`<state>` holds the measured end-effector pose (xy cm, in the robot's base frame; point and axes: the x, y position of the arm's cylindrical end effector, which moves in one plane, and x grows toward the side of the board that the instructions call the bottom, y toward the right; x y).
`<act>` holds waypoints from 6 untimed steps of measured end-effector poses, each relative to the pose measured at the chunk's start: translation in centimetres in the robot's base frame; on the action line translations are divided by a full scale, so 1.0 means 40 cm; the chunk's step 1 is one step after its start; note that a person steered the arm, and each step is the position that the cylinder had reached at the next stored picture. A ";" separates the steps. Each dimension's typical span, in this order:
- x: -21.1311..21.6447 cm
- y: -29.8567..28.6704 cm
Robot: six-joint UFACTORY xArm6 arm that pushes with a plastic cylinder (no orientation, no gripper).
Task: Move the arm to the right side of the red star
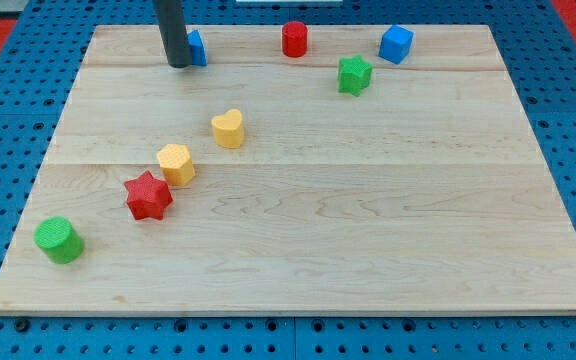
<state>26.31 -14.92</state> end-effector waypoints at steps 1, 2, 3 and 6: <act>-0.025 0.005; -0.055 0.079; -0.070 0.081; 0.291 0.373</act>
